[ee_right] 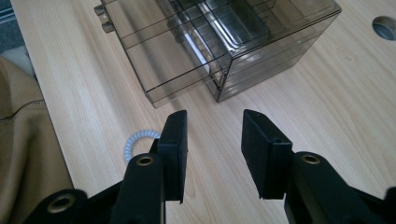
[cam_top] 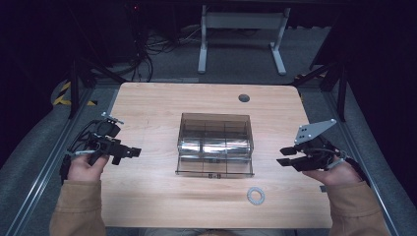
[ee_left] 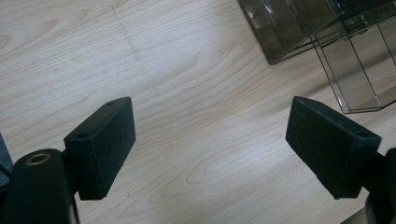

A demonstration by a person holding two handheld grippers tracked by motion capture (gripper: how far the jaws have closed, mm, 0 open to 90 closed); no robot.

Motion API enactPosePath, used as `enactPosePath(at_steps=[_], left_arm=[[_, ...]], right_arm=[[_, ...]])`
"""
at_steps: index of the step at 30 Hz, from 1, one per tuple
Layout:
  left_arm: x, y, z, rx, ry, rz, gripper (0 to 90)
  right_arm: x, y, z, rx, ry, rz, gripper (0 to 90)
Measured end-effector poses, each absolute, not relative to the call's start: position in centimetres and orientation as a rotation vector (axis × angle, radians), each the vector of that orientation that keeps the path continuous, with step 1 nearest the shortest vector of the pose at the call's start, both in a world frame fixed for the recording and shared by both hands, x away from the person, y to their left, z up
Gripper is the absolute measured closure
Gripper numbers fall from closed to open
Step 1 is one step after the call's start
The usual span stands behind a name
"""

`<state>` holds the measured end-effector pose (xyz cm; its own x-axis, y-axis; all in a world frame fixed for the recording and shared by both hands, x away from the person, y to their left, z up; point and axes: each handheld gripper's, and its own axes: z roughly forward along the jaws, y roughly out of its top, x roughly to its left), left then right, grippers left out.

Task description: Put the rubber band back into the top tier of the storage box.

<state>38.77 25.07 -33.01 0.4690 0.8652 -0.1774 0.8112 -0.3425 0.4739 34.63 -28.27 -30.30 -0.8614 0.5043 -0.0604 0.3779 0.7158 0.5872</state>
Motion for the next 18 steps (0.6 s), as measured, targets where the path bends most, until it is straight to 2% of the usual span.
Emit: enactPosePath(at_steps=[18], left_arm=[[39.4, 24.0, -32.9, 2.230, 1.360, 0.129, 16.5]], right_arm=[[34.4, -27.8, -31.5, 0.660, 2.763, 0.887, 60.8]])
